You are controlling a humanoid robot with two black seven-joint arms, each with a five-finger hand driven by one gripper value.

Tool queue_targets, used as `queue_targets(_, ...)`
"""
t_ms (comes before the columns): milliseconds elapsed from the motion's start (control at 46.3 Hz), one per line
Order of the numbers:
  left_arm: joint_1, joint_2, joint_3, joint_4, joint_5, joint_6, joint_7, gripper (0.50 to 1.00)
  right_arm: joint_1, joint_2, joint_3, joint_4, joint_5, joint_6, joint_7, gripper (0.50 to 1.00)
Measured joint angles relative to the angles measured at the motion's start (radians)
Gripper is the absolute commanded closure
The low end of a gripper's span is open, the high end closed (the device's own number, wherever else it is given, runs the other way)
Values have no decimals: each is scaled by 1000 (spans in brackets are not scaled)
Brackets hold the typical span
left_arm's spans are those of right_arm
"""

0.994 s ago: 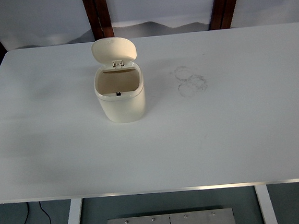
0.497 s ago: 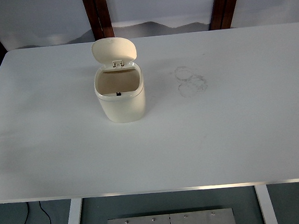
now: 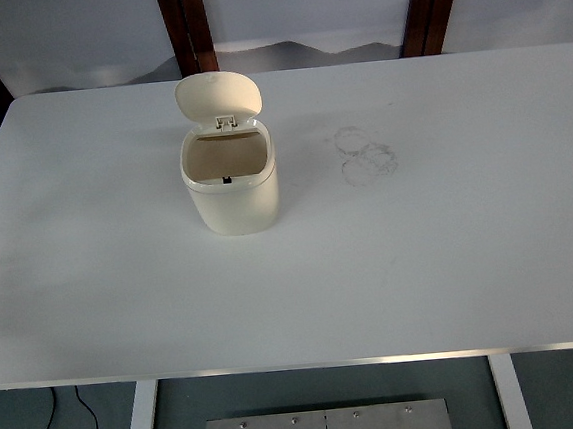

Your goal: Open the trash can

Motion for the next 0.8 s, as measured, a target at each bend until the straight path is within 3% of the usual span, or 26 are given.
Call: queue_targets(800,58,-11,-1,9,-11,6,-1,500,0,0,0,4,1,4,-1,505)
